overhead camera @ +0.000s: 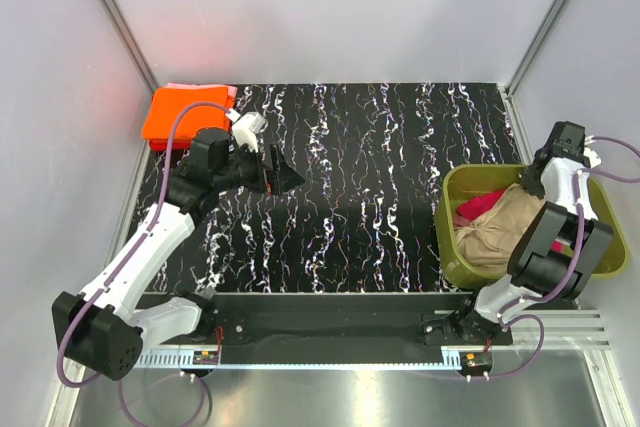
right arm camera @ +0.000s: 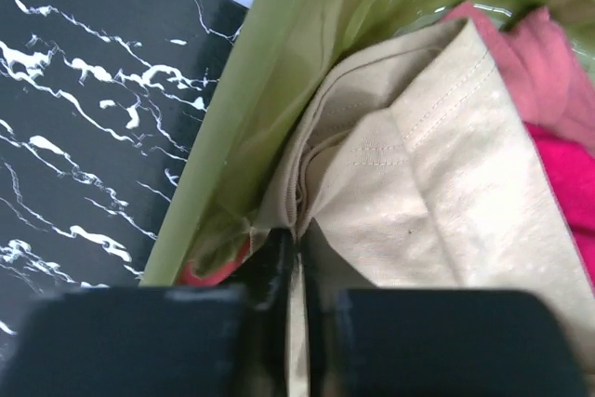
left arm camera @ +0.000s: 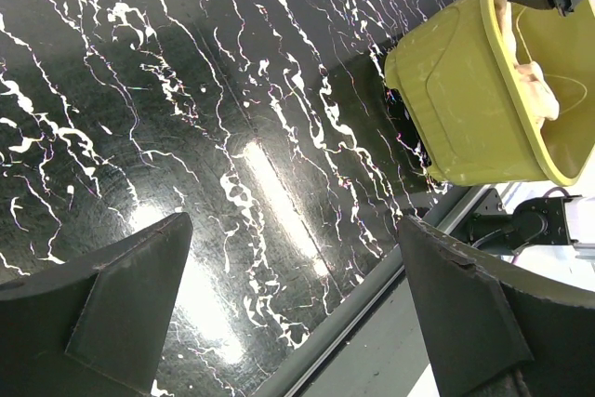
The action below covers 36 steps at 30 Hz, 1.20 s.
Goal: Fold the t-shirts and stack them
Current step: Grab the tshirt from the pile, then move the tshirt to the center of the board
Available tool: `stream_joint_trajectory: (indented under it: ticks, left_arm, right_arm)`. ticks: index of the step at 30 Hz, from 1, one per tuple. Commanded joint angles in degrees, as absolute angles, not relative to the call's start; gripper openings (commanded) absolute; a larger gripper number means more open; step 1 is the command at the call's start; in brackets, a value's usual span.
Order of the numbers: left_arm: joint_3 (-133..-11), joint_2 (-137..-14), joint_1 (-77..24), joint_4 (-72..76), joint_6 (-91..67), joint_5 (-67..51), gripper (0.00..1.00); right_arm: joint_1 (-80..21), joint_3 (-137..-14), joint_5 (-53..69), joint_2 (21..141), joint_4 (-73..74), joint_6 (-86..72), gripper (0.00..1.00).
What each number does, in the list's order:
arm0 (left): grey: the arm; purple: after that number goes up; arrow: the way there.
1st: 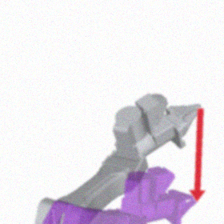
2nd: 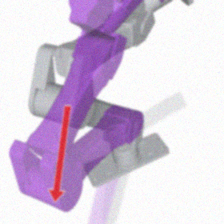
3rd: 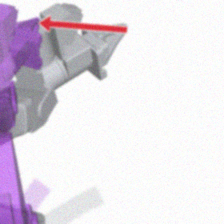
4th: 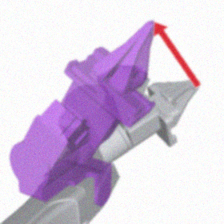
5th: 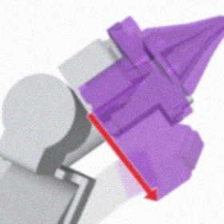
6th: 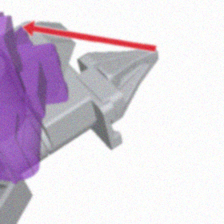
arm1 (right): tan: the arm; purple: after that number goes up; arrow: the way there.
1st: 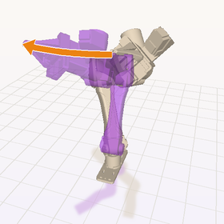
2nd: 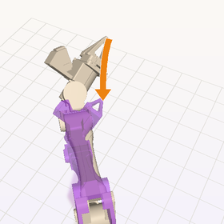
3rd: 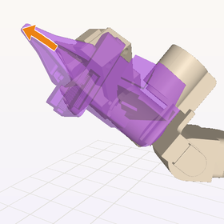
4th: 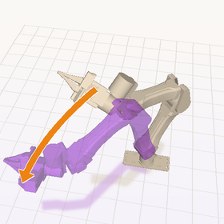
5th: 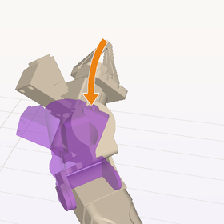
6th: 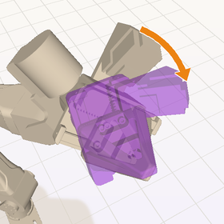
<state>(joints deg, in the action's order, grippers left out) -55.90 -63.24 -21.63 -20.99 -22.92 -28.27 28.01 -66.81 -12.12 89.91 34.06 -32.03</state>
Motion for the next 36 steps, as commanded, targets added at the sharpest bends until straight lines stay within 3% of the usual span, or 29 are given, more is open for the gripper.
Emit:
stream_joint_trajectory:
  ticks: [1,6,13,16,19,20,22,25,28,34,36]
  left_arm:
    - [-58.1,-62.3,-21.4,-19.0,-23.3,-29.9,0.99]
    - [-57.3,-60.9,-21.4,-19.0,-22.7,-29.4,0.99]
    - [-55.3,-59.4,-21.4,-18.4,-22.7,-28.8,0.99]
    - [-54.6,-58.5,-21.4,-18.5,-22.7,-27.3,0.99]
    - [-54.6,-58.3,-21.3,-18.6,-23.8,-27.9,0.99]
    - [-54.5,-57.8,-21.3,-18.5,-24.3,-28.1,0.99]
    - [-53.5,-57.1,-21.4,-17.2,-26.6,-28.1,0.99]
    - [-52.7,-55.7,-21.3,-16.0,-28.2,-27.7,0.99]
    - [-53.1,-55.1,-21.3,-17.1,-28.2,-27.9,0.99]
    - [-53.2,-54.1,-21.2,-20.8,-26.1,-26.4,0.99]
    - [-52.8,-53.6,-21.2,-21.1,-26.2,-25.1,0.99]
  right_arm:
    - [27.9,-67.3,-12.3,87.8,31.1,-29.8,0.0]
    - [27.9,-77.0,-9.0,82.0,40.9,-29.9,0.0]
    - [27.9,-107.2,20.9,76.7,47.3,-33.8,0.0]
    - [27.9,-120.9,36.5,79.3,39.8,-44.3,0.0]
    - [27.3,-131.6,49.2,85.0,16.1,-65.3,0.0]
    - [25.9,-136.1,50.2,87.4,8.5,-74.4,0.0]
    - [24.4,-154.5,49.9,97.4,6.3,-81.4,0.0]
    - [20.9,-169.2,47.8,108.9,4.1,-94.6,0.0]
    - [12.6,-161.9,51.0,110.6,0.5,-95.6,0.0]
    - [-3.7,-127.7,46.8,102.7,4.2,-74.3,0.0]
    - [-6.1,-123.0,46.0,103.4,5.2,-69.6,0.05]
